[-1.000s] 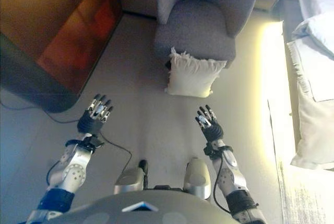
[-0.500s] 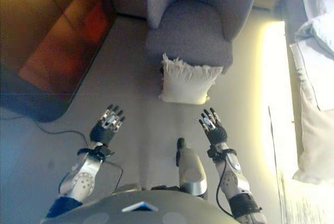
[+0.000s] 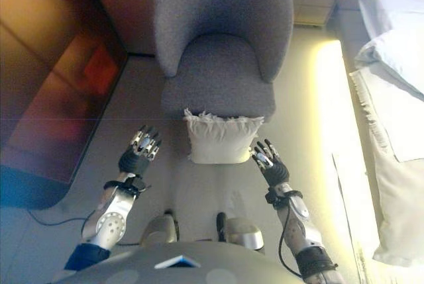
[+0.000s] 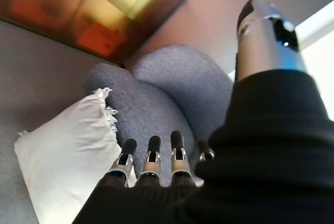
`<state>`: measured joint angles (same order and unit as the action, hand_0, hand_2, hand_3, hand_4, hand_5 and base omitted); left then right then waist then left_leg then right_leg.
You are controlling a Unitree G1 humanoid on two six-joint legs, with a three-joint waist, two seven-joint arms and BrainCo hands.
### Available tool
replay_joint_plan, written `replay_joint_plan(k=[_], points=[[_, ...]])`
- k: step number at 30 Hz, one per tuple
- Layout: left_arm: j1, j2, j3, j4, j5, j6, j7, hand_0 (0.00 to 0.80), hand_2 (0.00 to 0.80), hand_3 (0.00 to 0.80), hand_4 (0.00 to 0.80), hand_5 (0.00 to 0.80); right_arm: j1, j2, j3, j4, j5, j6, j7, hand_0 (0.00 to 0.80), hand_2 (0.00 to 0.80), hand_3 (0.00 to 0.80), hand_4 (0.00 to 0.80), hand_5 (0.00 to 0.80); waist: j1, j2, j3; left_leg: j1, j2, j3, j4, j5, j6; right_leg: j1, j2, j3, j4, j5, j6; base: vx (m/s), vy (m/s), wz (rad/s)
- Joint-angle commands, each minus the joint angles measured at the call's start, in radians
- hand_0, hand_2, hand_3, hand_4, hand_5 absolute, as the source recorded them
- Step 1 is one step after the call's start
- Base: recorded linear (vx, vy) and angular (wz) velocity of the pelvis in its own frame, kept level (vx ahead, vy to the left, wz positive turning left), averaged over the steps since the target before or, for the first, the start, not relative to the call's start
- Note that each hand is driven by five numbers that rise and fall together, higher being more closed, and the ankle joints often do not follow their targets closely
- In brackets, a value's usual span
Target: Pick up the cushion and take it to the sofa
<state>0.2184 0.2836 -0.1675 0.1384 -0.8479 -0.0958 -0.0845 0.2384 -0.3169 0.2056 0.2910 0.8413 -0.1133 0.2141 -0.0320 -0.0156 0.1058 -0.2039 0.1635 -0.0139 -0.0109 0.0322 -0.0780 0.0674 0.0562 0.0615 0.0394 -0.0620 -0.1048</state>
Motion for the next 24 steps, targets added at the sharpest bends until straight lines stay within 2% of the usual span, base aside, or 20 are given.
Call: replay_joint_plan(k=[1,3,5,7,9,10,13,14,15,17,18,21,24], points=[[0.032,0.031,0.046,-0.095,-0.024,-0.064,-0.046,0.0,0.0,0.0,0.0,0.0,0.002,0.007,-0.015,-0.084,0.013,-0.042,0.065,0.0,0.0,0.0,0.0,0.0,0.057,-0.024,0.024,-0.133,0.013,0.007,-0.076,0.215,-0.02,0.068,-0.063,0.077,0.037,-0.045,0.152,0.484,0.127,-0.46],[0.05,0.022,0.05,-0.088,-0.02,-0.074,-0.058,0.0,0.0,0.0,0.0,0.0,0.012,0.007,-0.018,-0.088,0.007,-0.037,0.086,0.0,0.0,0.0,0.0,0.0,0.062,-0.016,0.019,-0.165,0.033,0.046,-0.073,0.233,-0.03,0.106,-0.077,0.06,0.051,-0.097,0.16,0.485,0.175,-0.37],[0.058,0.021,0.055,-0.083,-0.02,-0.079,-0.065,0.0,0.0,0.0,0.0,0.0,0.018,0.007,-0.016,-0.097,0.007,-0.037,0.09,0.0,0.0,0.0,0.0,0.0,0.065,-0.007,0.02,-0.144,0.038,0.071,-0.052,0.226,-0.03,0.13,-0.095,0.046,0.076,-0.129,0.17,0.405,0.205,-0.37],[0.062,0.029,0.068,-0.086,-0.022,-0.072,-0.059,0.0,0.0,0.0,0.0,0.0,0.019,0.011,-0.012,-0.11,0.008,-0.03,0.083,0.0,0.0,0.0,0.0,0.0,0.069,-0.004,0.014,-0.115,0.031,0.077,-0.04,0.201,-0.022,0.142,-0.125,0.033,0.099,-0.141,0.184,0.419,0.239,-0.52],[0.057,0.048,0.082,-0.085,-0.025,-0.063,-0.045,0.0,0.0,0.0,0.0,0.0,0.015,0.014,-0.008,-0.131,0.013,-0.011,0.063,0.0,0.0,0.0,0.0,0.0,0.07,0.004,0.005,-0.095,0.009,0.068,0.036,0.183,-0.012,0.144,-0.158,0.026,0.152,-0.151,0.204,0.461,0.282,-0.76],[0.055,0.055,0.091,-0.082,-0.015,-0.059,-0.045,0.0,0.0,0.0,0.0,0.0,0.012,0.016,-0.007,-0.133,0.017,-0.004,0.052,0.0,0.0,0.0,0.0,0.0,0.073,0.003,0.0,-0.099,-0.005,0.06,0.084,0.168,-0.005,0.145,-0.174,0.023,0.18,-0.129,0.212,0.357,0.247,-0.83],[0.04,0.084,0.113,-0.078,-0.006,-0.047,-0.049,0.0,0.0,0.0,0.0,0.0,-0.007,0.038,0.003,-0.124,0.027,0.006,0.036,0.0,0.0,0.0,0.0,0.0,0.097,-0.018,-0.03,-0.104,-0.061,0.101,0.136,0.119,0.043,0.148,-0.247,-0.036,0.295,0.022,0.249,0.318,0.248,-0.3],[0.035,0.091,0.112,-0.071,0.0,-0.052,-0.051,0.0,0.0,0.0,0.0,0.0,-0.02,0.053,0.012,-0.108,0.017,-0.004,0.033,0.0,0.0,0.0,0.0,0.0,0.104,-0.014,-0.038,-0.084,-0.078,0.116,0.131,0.106,0.062,0.123,-0.268,-0.057,0.401,0.111,0.255,0.356,0.305,-0.09],[0.031,0.096,0.117,-0.067,0.003,-0.05,-0.062,0.0,0.0,0.0,0.0,0.0,-0.031,0.065,0.02,-0.104,0.013,-0.008,0.02,0.0,0.0,0.0,0.0,0.0,0.107,-0.003,-0.04,-0.063,-0.084,0.126,0.129,0.094,0.075,0.092,-0.278,-0.069,0.482,0.16,0.254,0.335,0.303,-0.08],[0.022,0.103,0.127,-0.066,0.011,-0.04,-0.086,0.0,0.0,0.0,0.0,0.0,-0.043,0.085,0.035,-0.095,0.012,-0.015,0.003,0.0,0.0,0.0,0.0,0.0,0.109,0.014,-0.042,-0.021,-0.096,0.13,0.132,0.062,0.096,0.014,-0.292,-0.095,0.6,0.196,0.243,0.289,0.241,-0.11],[0.02,0.104,0.133,-0.067,0.014,-0.035,-0.098,0.0,0.0,0.0,0.0,0.0,-0.047,0.095,0.038,-0.08,0.005,-0.02,0.006,0.0,0.0,0.0,0.0,0.0,0.111,0.014,-0.042,-0.005,-0.106,0.129,0.132,0.052,0.102,-0.015,-0.312,-0.114,0.613,0.199,0.237,0.278,0.166,-0.04],[0.033,0.102,0.159,-0.061,0.003,-0.037,-0.137,0.0,0.0,0.0,0.0,0.0,-0.05,0.108,0.032,-0.065,-0.013,-0.013,0.023,0.0,0.0,0.0,0.0,0.0,0.111,0.001,-0.033,0.035,-0.124,0.151,0.146,0.027,0.095,-0.054,-0.369,-0.186,0.474,0.204,0.228,0.246,-0.008,-0.01],[0.06,0.103,0.182,-0.055,-0.033,-0.047,-0.114,0.0,0.0,0.0,0.0,0.0,-0.058,0.106,0.035,-0.073,-0.025,-0.001,0.047,0.0,0.0,0.0,0.0,0.0,0.094,-0.013,-0.009,0.103,-0.115,0.151,0.161,-0.019,0.067,-0.107,-0.418,-0.228,0.267,0.216,0.233,0.214,-0.184,-0.22]])
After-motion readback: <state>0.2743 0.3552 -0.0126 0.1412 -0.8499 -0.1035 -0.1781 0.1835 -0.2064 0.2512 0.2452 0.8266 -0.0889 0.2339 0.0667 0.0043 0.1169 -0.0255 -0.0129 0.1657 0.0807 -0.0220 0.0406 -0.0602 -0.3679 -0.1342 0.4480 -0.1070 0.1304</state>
